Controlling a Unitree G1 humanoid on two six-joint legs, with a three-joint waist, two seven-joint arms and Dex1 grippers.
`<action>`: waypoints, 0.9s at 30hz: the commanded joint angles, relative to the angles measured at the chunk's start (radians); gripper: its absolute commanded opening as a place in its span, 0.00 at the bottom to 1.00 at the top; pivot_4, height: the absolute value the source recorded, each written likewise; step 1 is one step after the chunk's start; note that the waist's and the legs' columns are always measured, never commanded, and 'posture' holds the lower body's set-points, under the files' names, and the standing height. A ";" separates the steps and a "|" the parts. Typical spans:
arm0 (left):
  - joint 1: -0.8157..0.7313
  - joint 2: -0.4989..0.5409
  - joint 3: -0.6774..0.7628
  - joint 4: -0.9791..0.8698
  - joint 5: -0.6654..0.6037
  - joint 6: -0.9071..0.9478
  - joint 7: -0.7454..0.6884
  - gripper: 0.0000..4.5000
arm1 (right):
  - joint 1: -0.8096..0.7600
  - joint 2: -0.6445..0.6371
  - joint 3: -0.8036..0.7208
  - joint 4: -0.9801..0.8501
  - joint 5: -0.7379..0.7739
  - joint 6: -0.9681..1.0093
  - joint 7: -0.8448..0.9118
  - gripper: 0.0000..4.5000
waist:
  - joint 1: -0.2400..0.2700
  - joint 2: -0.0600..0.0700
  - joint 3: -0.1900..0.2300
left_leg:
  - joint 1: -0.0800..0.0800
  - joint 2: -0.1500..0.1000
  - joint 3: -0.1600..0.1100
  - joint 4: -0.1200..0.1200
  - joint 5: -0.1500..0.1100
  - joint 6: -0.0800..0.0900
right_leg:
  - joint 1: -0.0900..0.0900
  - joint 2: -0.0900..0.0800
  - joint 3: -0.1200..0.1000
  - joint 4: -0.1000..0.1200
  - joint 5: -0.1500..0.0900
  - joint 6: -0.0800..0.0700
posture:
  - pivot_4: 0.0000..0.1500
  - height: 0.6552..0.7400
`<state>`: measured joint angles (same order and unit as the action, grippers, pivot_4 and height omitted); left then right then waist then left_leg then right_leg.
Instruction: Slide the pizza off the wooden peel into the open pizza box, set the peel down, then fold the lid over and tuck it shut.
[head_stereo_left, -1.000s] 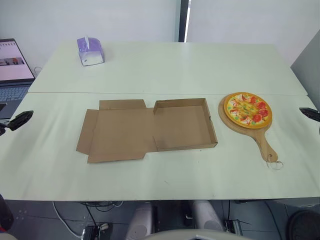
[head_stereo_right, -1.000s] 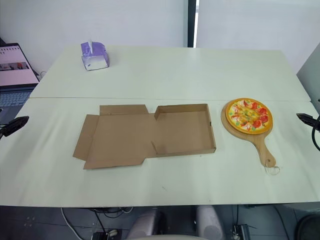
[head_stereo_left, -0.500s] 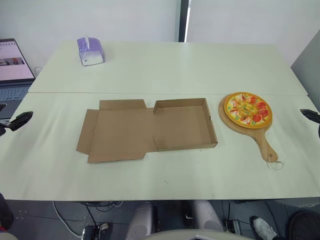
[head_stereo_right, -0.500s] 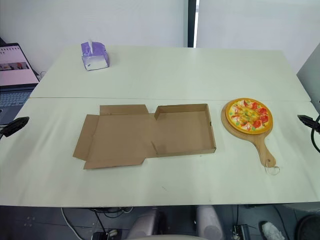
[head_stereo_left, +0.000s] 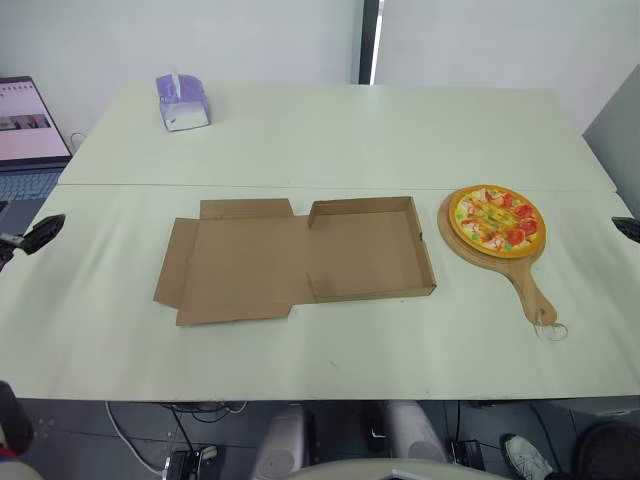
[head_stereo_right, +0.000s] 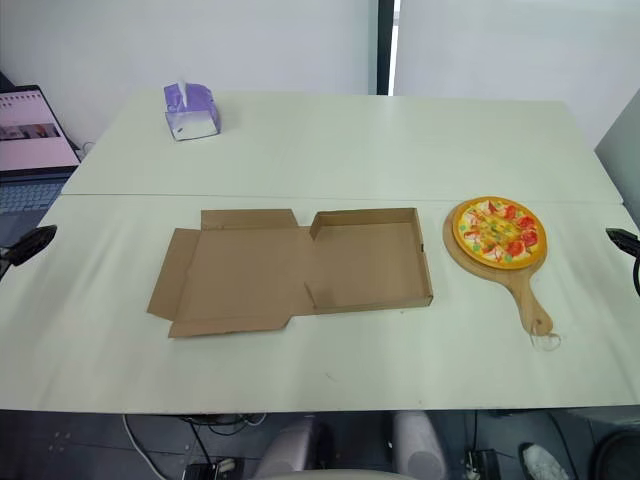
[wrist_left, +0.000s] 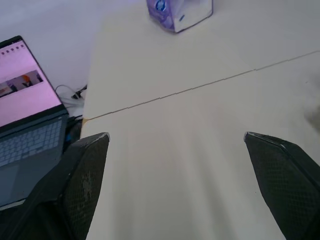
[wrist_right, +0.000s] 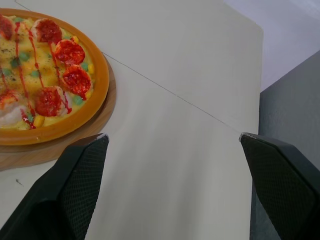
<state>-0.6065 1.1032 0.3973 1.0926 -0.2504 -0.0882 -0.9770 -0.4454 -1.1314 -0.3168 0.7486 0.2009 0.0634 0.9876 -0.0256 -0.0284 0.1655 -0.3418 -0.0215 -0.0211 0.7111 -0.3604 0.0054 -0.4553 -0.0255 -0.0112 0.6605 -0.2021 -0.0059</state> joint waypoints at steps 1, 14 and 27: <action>-0.041 -0.003 0.021 -0.043 -0.040 0.018 -0.035 1.00 | 0.041 -0.014 -0.058 -0.082 0.034 0.030 -0.013 1.00 | 0.000 0.000 0.000 | 0.000 0.000 0.000 0.000 0.000 0.000 | 0.000 0.000 0.000 0.000 0.000 0.000 | 1.00 1.00; -0.148 -0.159 -0.097 -0.425 -0.114 0.230 -0.204 1.00 | 0.433 0.094 -0.219 -0.547 0.171 0.277 -0.033 1.00 | 0.019 0.000 0.000 | -0.001 0.000 -0.002 0.001 0.000 0.000 | 0.001 0.000 0.000 0.000 0.000 0.000 | 1.00 1.00; -0.117 -0.521 -0.507 -1.291 -0.265 0.549 -0.220 1.00 | 0.850 0.323 -0.335 -1.217 0.292 0.625 -0.184 1.00 | 0.021 0.001 -0.001 | -0.002 0.000 -0.003 0.002 0.000 -0.001 | 0.006 0.003 0.002 -0.004 0.000 0.003 | 1.00 1.00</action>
<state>-0.7321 0.5803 -0.0851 -0.1313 -0.5233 0.4732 -1.1908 0.4004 -0.8096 -0.6158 -0.4198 0.4842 0.6770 0.8230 -0.0043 -0.0275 0.1648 -0.3429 -0.0216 -0.0236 0.7125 -0.3600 0.0048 -0.4488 -0.0223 -0.0079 0.6566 -0.2018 -0.0025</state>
